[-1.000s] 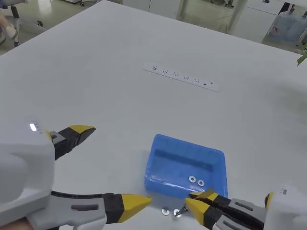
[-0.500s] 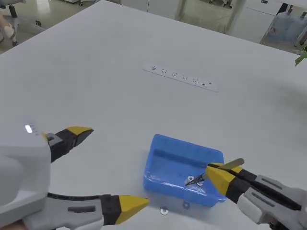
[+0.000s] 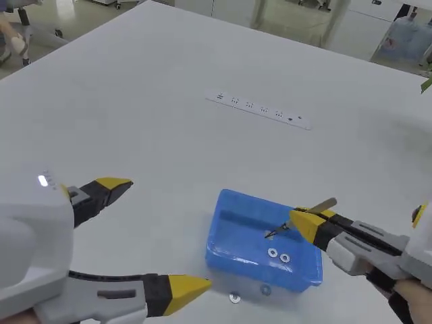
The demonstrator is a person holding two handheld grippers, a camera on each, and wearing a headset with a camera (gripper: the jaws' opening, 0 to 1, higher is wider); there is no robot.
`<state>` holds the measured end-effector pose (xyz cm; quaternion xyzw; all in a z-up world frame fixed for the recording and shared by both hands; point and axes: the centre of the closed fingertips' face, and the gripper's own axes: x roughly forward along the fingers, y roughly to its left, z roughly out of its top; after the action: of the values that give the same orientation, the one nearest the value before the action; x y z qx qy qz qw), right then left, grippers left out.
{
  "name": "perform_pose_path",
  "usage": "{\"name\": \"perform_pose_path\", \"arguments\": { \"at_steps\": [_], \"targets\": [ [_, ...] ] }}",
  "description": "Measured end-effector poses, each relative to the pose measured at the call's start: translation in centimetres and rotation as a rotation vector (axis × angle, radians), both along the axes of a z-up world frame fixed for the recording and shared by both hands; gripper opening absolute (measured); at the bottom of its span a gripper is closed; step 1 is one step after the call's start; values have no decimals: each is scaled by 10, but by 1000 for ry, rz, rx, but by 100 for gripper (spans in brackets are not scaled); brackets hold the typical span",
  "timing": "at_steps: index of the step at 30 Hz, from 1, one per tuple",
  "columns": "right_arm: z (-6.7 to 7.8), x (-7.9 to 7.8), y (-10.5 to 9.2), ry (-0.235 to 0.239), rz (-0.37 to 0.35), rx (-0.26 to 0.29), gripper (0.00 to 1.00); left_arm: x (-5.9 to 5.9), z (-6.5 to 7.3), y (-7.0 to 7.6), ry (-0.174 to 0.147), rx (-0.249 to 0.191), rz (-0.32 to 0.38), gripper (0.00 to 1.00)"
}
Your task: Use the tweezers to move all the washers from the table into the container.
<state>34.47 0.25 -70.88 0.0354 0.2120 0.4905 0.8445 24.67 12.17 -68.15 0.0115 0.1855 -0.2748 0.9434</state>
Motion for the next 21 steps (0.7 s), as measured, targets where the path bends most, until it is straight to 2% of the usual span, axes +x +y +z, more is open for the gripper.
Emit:
{"name": "perform_pose_path", "arguments": {
  "at_steps": [10,17,21],
  "targets": [
    [-40,9,6,67,11,-70,1,0,0,1,2,-1,7,95],
    [-52,9,4,72,16,-109,1,0,-1,4,6,1,15,95],
    [-53,10,4,76,16,-105,1,1,-2,4,7,1,13,95]
  ]
}}
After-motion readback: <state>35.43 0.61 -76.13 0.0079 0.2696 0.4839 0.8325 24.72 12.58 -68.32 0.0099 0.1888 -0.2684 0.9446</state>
